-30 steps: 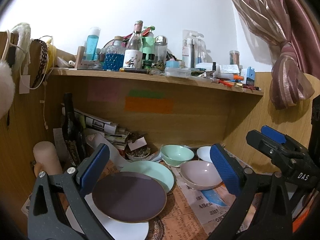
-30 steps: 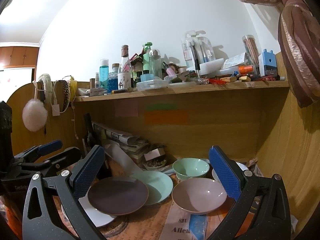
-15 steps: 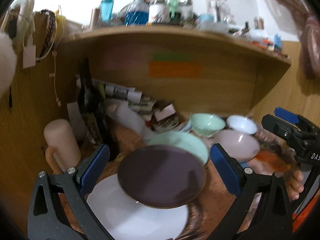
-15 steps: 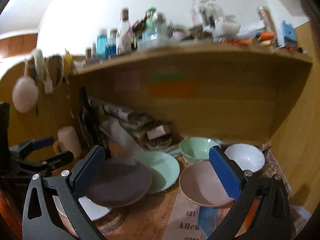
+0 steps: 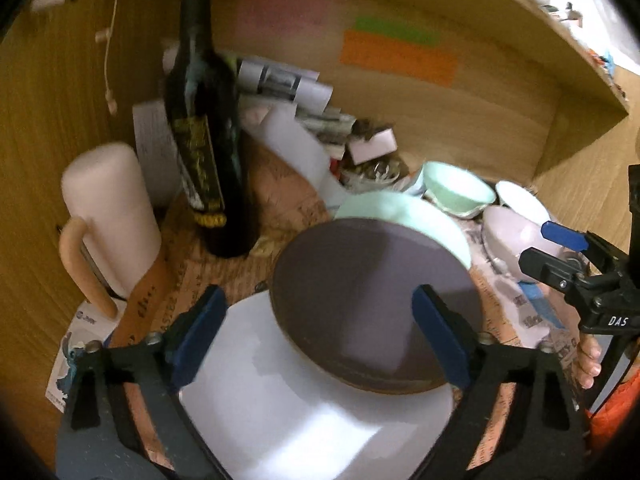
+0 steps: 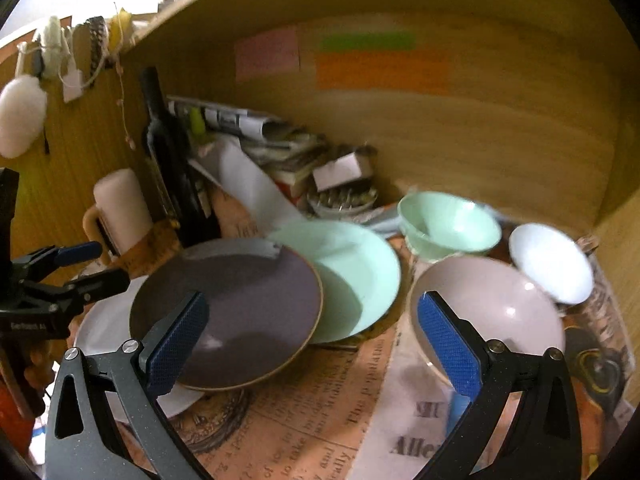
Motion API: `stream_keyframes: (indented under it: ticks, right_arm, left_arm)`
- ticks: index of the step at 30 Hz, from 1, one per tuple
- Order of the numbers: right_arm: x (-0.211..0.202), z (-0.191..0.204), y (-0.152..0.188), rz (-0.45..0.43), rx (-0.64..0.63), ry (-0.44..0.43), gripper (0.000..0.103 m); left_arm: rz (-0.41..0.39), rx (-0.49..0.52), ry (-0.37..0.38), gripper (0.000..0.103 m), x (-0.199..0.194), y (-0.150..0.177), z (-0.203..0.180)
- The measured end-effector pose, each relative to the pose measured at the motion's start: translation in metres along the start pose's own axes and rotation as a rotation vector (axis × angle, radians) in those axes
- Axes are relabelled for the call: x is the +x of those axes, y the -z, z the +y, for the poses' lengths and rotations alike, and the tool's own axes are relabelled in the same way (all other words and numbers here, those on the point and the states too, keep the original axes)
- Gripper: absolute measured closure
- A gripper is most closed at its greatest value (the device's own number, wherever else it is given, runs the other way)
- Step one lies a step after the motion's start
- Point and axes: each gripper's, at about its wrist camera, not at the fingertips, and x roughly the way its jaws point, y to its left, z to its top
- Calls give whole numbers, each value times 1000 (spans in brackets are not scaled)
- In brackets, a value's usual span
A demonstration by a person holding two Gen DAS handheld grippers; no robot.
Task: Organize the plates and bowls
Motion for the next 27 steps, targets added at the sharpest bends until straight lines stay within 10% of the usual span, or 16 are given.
stream_keyframes:
  ticks: [6, 27]
  right_arm:
    - [33, -2, 6, 91, 28, -12, 5]
    - [90, -10, 14, 289, 115, -61, 78]
  left_arm:
    - [71, -45, 31, 20, 24, 2, 22]
    - [200, -123, 148, 74, 62, 4, 47]
